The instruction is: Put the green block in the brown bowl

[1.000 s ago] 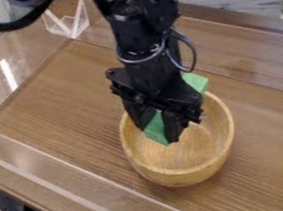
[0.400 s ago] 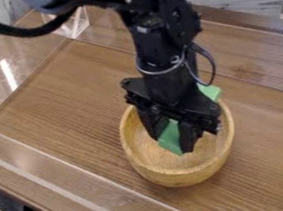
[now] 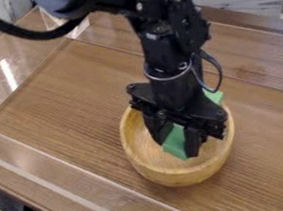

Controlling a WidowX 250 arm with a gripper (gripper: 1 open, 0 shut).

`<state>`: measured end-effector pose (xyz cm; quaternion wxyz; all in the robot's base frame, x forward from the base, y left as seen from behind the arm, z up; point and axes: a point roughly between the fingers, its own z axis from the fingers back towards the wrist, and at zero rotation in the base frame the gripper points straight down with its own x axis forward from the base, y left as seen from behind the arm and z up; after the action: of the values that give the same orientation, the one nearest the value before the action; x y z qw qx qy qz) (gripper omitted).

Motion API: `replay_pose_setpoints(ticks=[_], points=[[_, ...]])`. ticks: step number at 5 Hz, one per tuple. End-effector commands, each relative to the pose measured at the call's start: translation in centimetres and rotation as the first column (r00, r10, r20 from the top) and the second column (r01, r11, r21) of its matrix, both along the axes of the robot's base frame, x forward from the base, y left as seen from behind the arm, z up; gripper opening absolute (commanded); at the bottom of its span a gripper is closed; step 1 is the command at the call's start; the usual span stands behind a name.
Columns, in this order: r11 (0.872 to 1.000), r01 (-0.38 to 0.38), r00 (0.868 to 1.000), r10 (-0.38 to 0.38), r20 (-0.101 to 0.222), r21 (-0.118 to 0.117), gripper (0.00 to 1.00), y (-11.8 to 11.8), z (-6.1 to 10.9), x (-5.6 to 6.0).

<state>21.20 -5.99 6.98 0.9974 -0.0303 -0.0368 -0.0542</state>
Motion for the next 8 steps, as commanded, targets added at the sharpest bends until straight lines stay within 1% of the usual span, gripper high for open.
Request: replay_pose_setpoints(ticks=[1, 3, 5, 6, 8], points=[[1.0, 0.006, 1.0, -0.006, 0.019, -0.002, 1.0, -0.5, 0.5, 0.3], [0.999, -0.013, 1.0, 0.013, 0.008, -0.031, 1.0, -0.4, 1.6, 0.5], [0.998, -0.032, 0.999, 0.032, 0.002, -0.063, 1.0, -0.1, 3.3, 0.9], [0.996, -0.031, 1.0, 0.031, -0.006, -0.079, 1.0, 0.3, 4.0, 1.2], [0.996, -0.018, 1.0, 0.019, 0.003, -0.092, 1.0, 0.7, 5.4, 1.7]])
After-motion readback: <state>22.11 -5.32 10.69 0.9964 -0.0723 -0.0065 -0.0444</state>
